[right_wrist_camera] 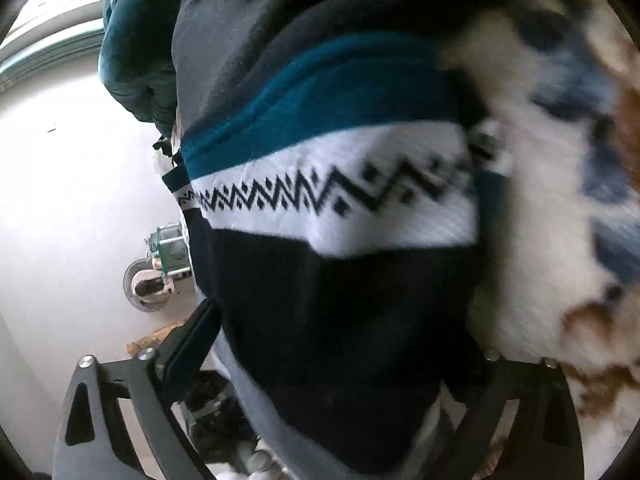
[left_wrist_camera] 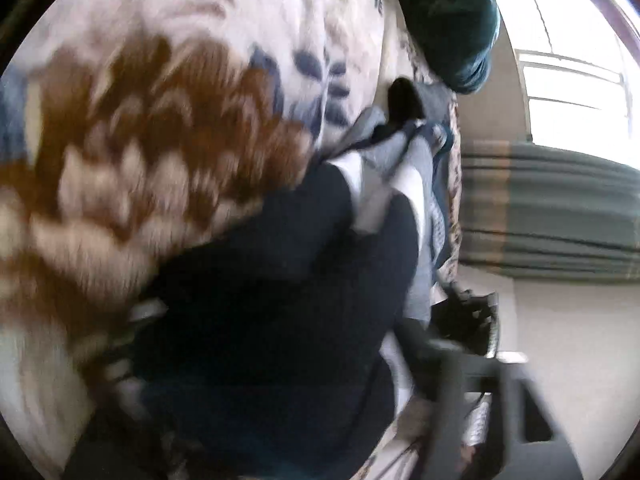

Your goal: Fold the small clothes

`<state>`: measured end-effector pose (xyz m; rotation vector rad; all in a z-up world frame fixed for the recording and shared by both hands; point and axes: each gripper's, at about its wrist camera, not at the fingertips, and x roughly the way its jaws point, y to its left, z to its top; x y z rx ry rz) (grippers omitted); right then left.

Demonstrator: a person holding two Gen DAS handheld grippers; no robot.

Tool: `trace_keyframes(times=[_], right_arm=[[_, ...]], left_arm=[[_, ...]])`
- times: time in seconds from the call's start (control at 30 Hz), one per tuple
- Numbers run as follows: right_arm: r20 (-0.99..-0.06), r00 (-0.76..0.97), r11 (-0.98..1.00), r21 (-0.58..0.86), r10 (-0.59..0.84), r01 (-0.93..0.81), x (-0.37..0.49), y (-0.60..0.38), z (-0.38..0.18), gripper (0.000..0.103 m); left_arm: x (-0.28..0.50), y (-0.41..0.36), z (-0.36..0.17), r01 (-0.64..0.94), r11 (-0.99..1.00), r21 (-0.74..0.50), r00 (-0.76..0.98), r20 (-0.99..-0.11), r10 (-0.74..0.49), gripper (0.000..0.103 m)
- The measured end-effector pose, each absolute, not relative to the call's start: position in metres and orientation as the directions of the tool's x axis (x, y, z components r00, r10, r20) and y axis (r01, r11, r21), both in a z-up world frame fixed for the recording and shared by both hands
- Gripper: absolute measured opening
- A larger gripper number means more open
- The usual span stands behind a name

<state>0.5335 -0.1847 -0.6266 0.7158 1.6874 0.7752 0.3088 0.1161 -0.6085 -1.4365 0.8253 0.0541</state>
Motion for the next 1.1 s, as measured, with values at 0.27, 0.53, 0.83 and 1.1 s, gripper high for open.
trace_keyframes(times=[0.27,0.53,0.83,1.1], right_arm=[[-0.589,-0.037,0.588,0.795,0.807,0.153,0.475,-0.198,-0.592,0.037],[-0.679,-0.047,0.661,0.694,0.733,0.286,0.29,-0.2,-0.558,0.042],[-0.794,-0.114,0.781,0.544,0.597,0.306,0.271,-0.242,-0.553,0.073],[-0.874,0.004,0.871,0.485,0.486,0.074,0.359,-0.258,-0.497,0.073]], left_arm=[[0.332,0.169,-0.564,-0.44,0.283,-0.852,0.696,-0.523,-0.492,0.034],[0.345,0.187,-0.562,-0.391,0.563,-0.728,0.354,-0.684,-0.638,0.046],[0.291,0.192,-0.536,-0.417,0.589,-0.692,0.423,-0.721,-0.548,0.091],[0.297,0.225,-0.545,-0.465,0.581,-0.667,0.532,-0.736,-0.419,0.089]])
